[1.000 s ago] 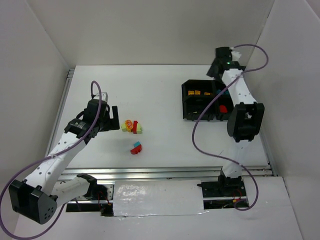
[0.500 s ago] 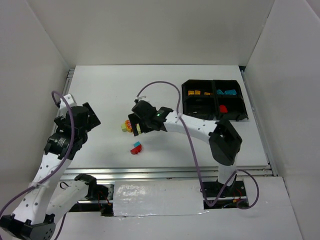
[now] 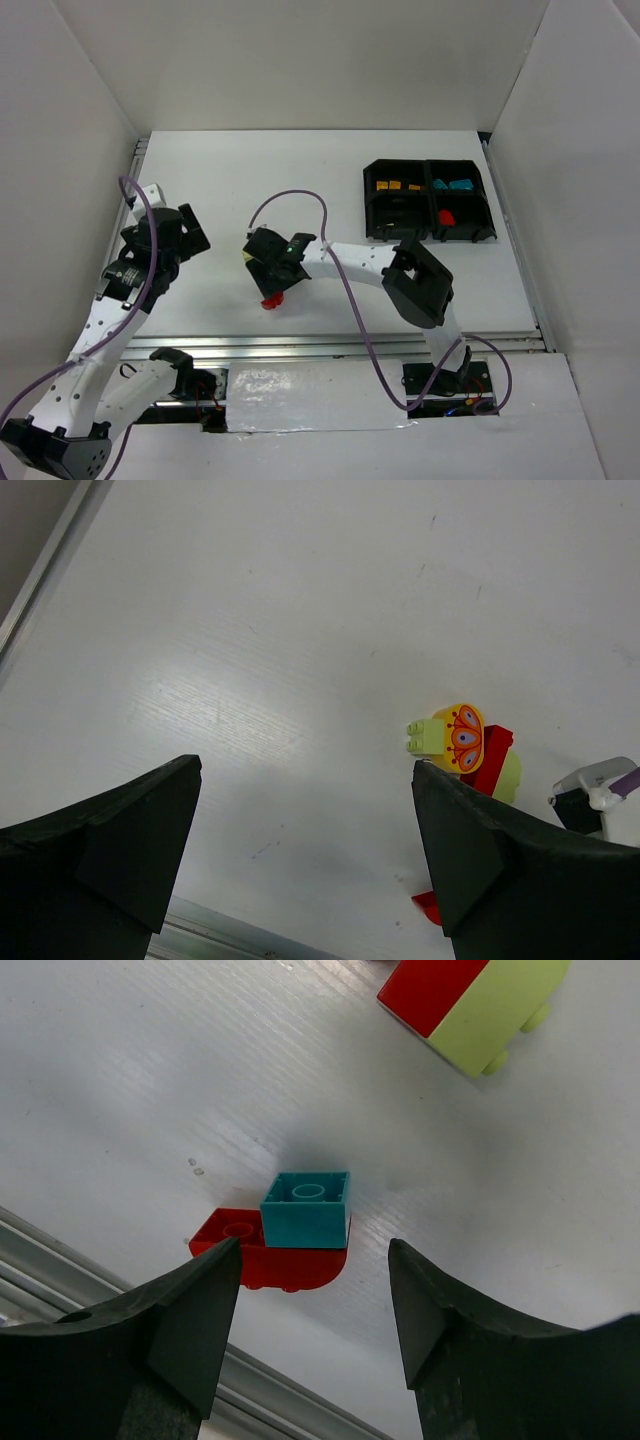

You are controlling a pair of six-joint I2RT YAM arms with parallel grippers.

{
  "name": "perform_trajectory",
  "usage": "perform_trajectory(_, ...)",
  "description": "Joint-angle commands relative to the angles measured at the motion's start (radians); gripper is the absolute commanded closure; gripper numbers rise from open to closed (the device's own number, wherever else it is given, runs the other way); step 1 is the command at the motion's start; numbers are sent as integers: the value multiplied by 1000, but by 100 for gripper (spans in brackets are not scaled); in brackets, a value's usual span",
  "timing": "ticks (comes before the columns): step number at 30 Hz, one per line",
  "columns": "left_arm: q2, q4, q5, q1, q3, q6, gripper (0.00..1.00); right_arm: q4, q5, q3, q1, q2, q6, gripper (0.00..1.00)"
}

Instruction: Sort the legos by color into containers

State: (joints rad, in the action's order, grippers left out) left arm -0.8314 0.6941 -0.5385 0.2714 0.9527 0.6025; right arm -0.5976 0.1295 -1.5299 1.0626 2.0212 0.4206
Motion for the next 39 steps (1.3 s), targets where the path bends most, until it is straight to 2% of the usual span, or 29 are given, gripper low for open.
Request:
perform_trajectory(1, 0, -45, 32, 0, 1, -27, 0, 18, -16, -19, 8, 14, -16, 33)
perform_trajectory(17, -20, -61, 81, 0, -2, -49, 1, 19, 9, -99, 8, 103, -34, 40)
perform_trajectory(19, -21, -59, 81, 0, -2, -50, 1, 4, 16, -107, 7, 126, -37, 49)
perform_trajectory(22, -20, -62, 83, 0, -5, -52, 1, 12, 12, -87, 7, 125, -37, 56)
perform_trajectory(23, -20, -65, 84, 0, -5, -52, 1, 19, 7, -76, 8, 116, -37, 62)
perform_trajectory(24, -21, -68, 94, -1, -3, -55, 1, 31, 4, -59, 7, 111, -37, 68)
perform_trajectory(26, -28, -74, 116, 0, -5, -61, 1, 35, 7, -52, 7, 100, -33, 100)
perform_trajectory(27, -31, -77, 117, 0, -5, -66, 1, 39, 7, -47, 5, 94, -31, 100)
perform_trajectory(32, -32, -149, 287, 0, -31, -124, 0, 100, 7, 32, -68, -21, 47, 100)
perform_trajectory(35, -34, -202, 490, 2, -46, -177, 1, 145, 68, 133, -144, -149, 180, 100)
perform_trajectory(36, -32, -243, 620, 2, -55, -191, 0, 168, 91, 163, -159, -223, 261, 100)
perform_trajectory(39, -32, -333, 817, 5, -80, -221, 1, 209, 160, 267, -202, -326, 384, 100)
